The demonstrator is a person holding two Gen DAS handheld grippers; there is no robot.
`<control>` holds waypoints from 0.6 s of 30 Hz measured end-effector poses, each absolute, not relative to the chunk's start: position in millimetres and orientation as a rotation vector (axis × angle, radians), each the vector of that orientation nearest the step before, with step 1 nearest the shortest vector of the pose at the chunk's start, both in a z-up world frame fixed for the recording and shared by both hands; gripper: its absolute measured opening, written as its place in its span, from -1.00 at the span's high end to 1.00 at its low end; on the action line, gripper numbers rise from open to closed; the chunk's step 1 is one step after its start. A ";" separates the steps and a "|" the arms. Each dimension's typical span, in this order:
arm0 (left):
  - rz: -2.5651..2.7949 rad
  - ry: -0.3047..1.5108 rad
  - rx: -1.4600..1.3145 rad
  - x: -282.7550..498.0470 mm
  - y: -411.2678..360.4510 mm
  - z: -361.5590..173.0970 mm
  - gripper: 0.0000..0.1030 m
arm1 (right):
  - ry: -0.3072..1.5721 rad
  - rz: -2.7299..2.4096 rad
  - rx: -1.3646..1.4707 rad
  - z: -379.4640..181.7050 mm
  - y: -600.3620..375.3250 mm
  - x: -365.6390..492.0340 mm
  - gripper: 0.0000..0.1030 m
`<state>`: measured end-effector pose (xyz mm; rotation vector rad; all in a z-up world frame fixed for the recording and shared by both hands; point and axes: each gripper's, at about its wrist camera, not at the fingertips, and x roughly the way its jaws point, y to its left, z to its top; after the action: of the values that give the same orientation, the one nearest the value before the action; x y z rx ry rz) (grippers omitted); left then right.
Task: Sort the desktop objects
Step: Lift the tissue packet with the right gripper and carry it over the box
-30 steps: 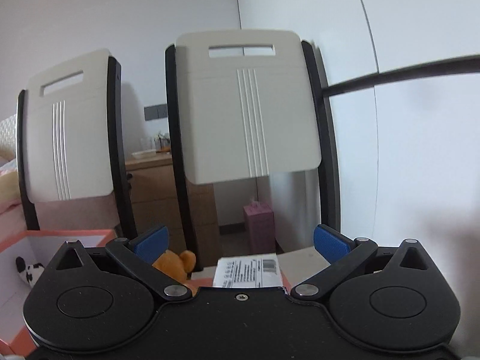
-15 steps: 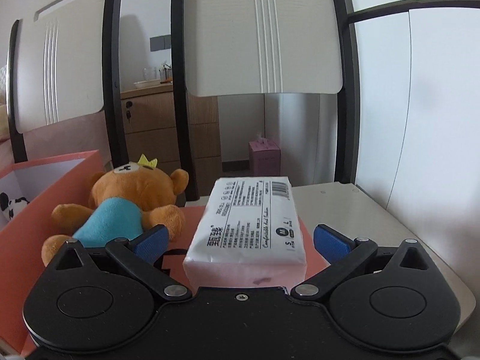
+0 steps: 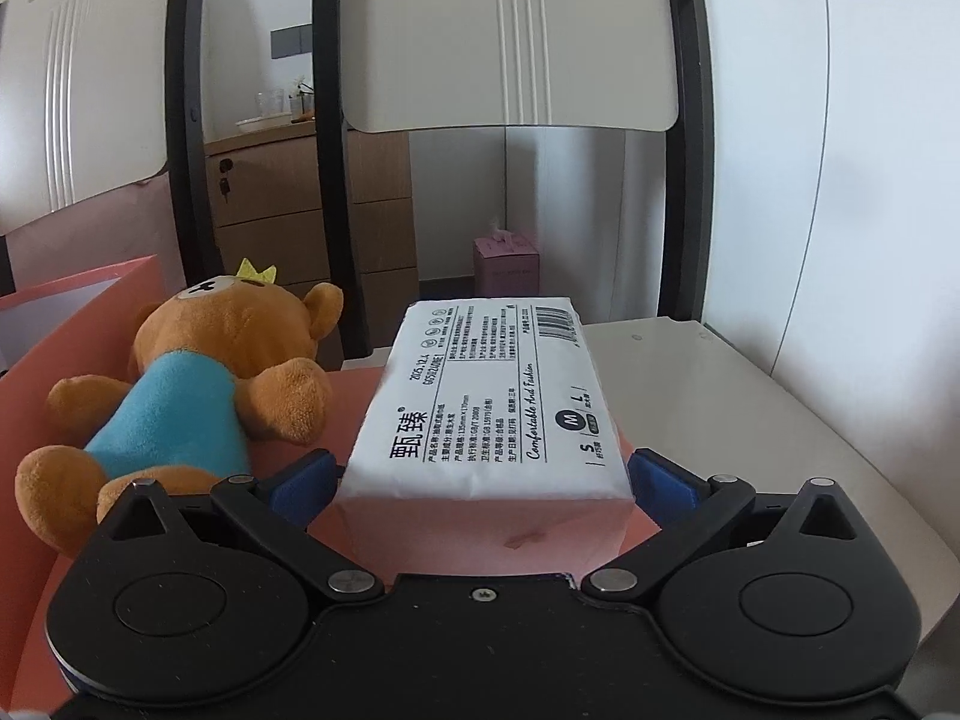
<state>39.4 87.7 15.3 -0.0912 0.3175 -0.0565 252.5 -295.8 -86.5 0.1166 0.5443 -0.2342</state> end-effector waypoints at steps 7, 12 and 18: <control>-0.057 0.319 -0.087 38.9 86.7 14.4 -0.93 | 0.568 -0.256 0.176 -89.6 -305.2 256.8 -0.85; -0.055 0.320 -0.084 39.2 86.3 13.8 -0.93 | 0.565 -0.259 0.201 -89.5 -308.6 254.5 -0.69; -0.055 0.318 -0.078 38.4 84.8 13.3 -0.93 | 0.527 -0.264 0.232 -81.7 -312.5 245.8 -0.67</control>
<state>38.4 84.8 13.3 -0.0784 0.3183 -0.0553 245.8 -312.5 -81.7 0.2319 0.5273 -0.2642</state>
